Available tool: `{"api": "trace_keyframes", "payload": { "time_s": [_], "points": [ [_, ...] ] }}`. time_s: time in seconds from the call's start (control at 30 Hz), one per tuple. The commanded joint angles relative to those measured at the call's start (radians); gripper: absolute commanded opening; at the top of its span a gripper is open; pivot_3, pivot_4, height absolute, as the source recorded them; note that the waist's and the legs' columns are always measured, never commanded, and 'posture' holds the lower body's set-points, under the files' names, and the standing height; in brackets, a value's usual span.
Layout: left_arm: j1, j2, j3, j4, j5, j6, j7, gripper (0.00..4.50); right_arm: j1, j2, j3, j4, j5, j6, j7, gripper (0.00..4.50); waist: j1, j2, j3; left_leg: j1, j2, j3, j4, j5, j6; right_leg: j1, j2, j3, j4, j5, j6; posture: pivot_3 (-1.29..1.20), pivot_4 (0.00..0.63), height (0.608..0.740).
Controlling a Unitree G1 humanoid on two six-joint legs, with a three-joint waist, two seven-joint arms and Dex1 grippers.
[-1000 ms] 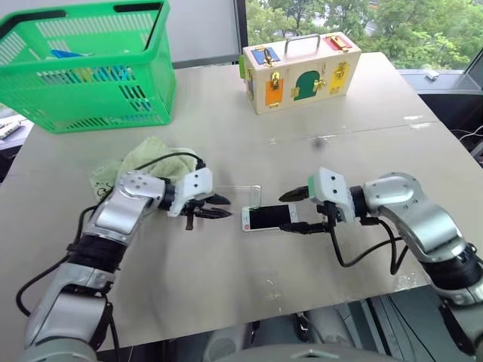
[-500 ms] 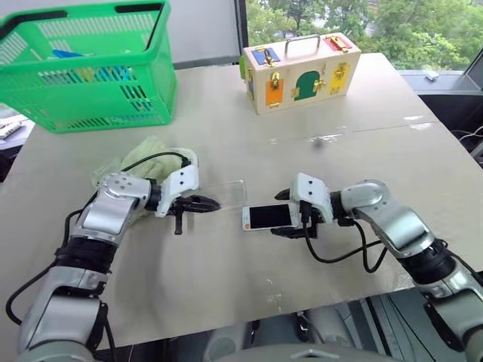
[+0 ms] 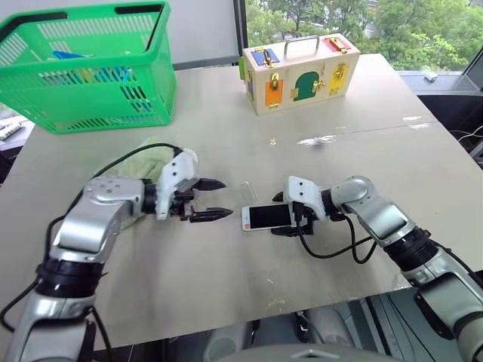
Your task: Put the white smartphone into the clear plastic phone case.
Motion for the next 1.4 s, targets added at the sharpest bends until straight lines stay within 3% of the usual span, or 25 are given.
{"api": "trace_keyframes", "payload": {
  "time_s": [0.03, 0.07, 0.13, 0.43, 0.7, 0.93, 1.0, 1.2, 1.4],
  "points": [
    [0.057, 0.023, 0.088, -0.064, -0.082, 0.022, -0.005, 3.92, 0.034, -0.026, -0.007, 0.013, -0.007, 0.019, 0.023, 3.71, 0.005, 0.0, 0.0, 0.0, 0.0, 0.0, 0.0, 0.0, 0.0, 0.0, 0.0, 0.0, 0.0, 0.0, 0.0, 0.0, 0.15, 0.74],
    [0.066, 0.032, 0.092, -0.066, -0.085, 0.025, -0.007, 3.92, 0.041, -0.033, -0.012, 0.009, -0.006, 0.017, 0.027, 3.26, 0.007, 0.0, 0.0, 0.0, 0.0, -0.001, 0.0, 0.0, 0.0, 0.0, 0.0, 0.0, 0.0, 0.0, 0.0, 0.0, 0.15, 0.74],
    [0.069, 0.042, 0.092, -0.058, -0.09, 0.031, -0.006, 3.92, 0.069, -0.068, -0.037, -0.028, 0.009, 0.022, 0.042, 2.95, 0.015, 0.0, 0.0, 0.0, 0.0, -0.002, 0.001, -0.001, 0.001, 0.001, -0.001, 0.0, -0.001, 0.0, 0.0, 0.0, 0.15, 0.74],
    [0.046, 0.043, 0.023, -0.001, -0.043, -0.02, 0.006, 3.92, 0.281, -0.319, -0.219, -0.268, 0.1, 0.048, 0.082, 2.93, 0.033, 0.0, 0.0, -0.001, -0.001, -0.002, 0.001, -0.001, 0.002, 0.003, -0.002, -0.001, -0.004, 0.0, 0.0, 0.0, 0.15, 0.74],
    [-0.035, -0.019, -0.181, 0.116, 0.159, -0.112, 0.079, 3.92, 0.424, -0.376, -0.375, -0.435, 0.21, 0.131, 0.029, 2.75, 0.03, 0.0, 0.0, -0.001, 0.0, -0.003, 0.001, -0.002, 0.003, 0.005, -0.002, -0.001, -0.004, 0.0, 0.001, 0.0, 0.15, 0.74],
    [-0.081, -0.079, -0.285, 0.23, 0.261, -0.197, 0.085, 0.7, 0.515, -0.39, -0.47, -0.581, 0.277, 0.226, -0.049, 2.75, 0.033, 0.0, 0.0, -0.001, 0.001, -0.002, 0.0, -0.002, 0.003, 0.003, -0.002, 0.0, -0.004, 0.0, 0.0, 0.0, 0.15, 0.74],
    [-0.092, -0.093, -0.294, 0.241, 0.251, -0.221, 0.05, 0.0, 0.543, -0.399, -0.505, -0.625, 0.3, 0.251, -0.064, 2.75, 0.036, 0.0, 0.0, -0.001, 0.001, -0.002, 0.0, -0.002, 0.003, 0.004, -0.002, 0.0, -0.004, 0.0, 0.001, 0.0, 0.15, 0.74],
    [-0.114, -0.134, -0.329, 0.182, 0.168, -0.255, -0.119, 0.0, 0.607, -0.434, -0.623, -0.729, 0.382, 0.313, -0.085, 2.75, 0.037, 0.0, 0.0, -0.002, 0.0, -0.002, 0.001, -0.002, 0.003, 0.004, -0.002, -0.001, -0.005, 0.0, 0.001, 0.0, 0.15, 0.74],
    [-0.173, -0.221, -0.405, 0.263, 0.244, -0.317, -0.113, 0.0, 0.581, -0.479, -0.661, -0.759, 0.445, 0.353, -0.088, 2.75, 0.033, 0.0, 0.0, -0.002, 0.001, -0.002, 0.002, -0.002, 0.003, 0.005, -0.002, -0.001, -0.004, -0.001, 0.001, 0.0, 0.15, 0.74]
  ]
}}
